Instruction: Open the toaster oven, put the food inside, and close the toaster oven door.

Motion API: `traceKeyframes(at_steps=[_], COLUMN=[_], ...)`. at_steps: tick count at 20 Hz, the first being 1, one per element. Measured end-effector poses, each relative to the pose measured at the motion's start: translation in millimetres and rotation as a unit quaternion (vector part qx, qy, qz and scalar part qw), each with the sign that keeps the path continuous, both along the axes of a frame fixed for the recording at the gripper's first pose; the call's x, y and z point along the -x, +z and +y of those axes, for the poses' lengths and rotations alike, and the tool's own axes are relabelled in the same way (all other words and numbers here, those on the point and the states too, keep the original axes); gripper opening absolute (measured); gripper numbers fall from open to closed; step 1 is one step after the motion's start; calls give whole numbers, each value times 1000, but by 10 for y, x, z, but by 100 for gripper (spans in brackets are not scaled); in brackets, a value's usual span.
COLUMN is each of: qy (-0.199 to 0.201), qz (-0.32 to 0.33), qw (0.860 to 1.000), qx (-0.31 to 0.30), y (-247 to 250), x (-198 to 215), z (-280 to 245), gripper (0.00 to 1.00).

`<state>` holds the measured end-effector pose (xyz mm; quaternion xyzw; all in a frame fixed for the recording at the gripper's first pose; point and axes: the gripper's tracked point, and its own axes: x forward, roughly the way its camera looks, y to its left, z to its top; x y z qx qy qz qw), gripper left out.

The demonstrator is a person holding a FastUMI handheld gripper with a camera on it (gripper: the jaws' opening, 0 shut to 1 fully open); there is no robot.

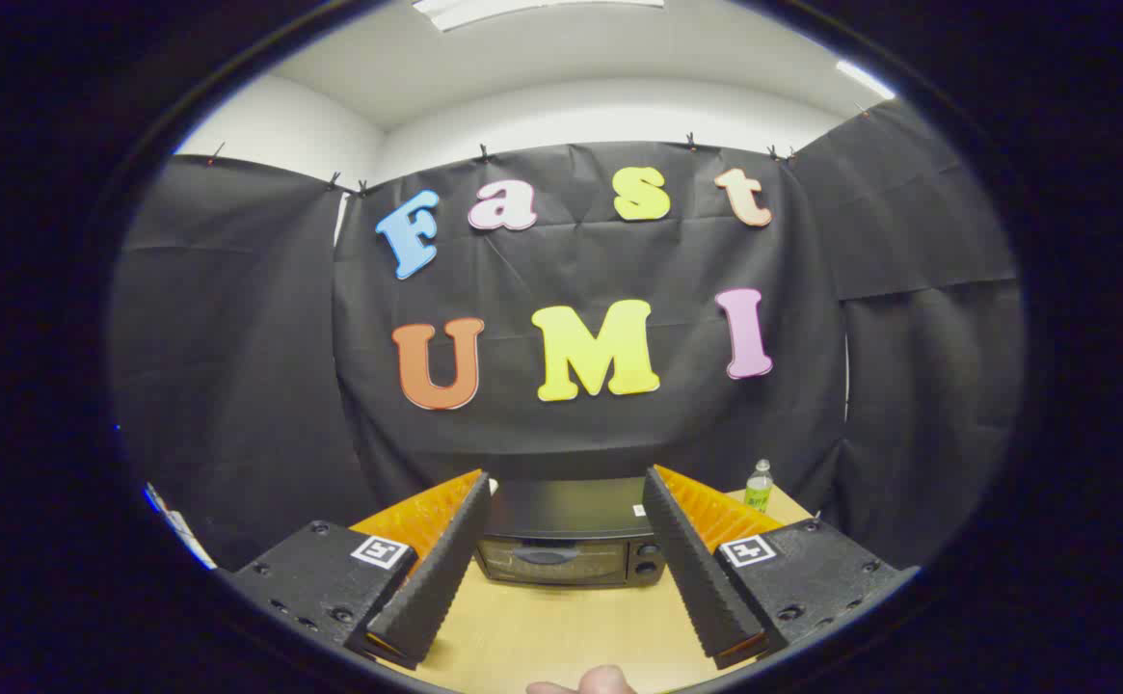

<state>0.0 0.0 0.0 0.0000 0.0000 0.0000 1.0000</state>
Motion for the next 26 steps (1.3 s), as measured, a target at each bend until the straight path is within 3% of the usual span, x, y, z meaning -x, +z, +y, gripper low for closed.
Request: traceKeyframes(at_steps=[6, 18, 26], qy=[-8, 28, 16], qz=[-6, -3, 7], qw=[1000, 1000, 1000], qx=[9, -3, 5], y=[50, 38, 3], x=[0, -147, -229], z=[-91, 82, -54], gripper=[100, 100, 100])
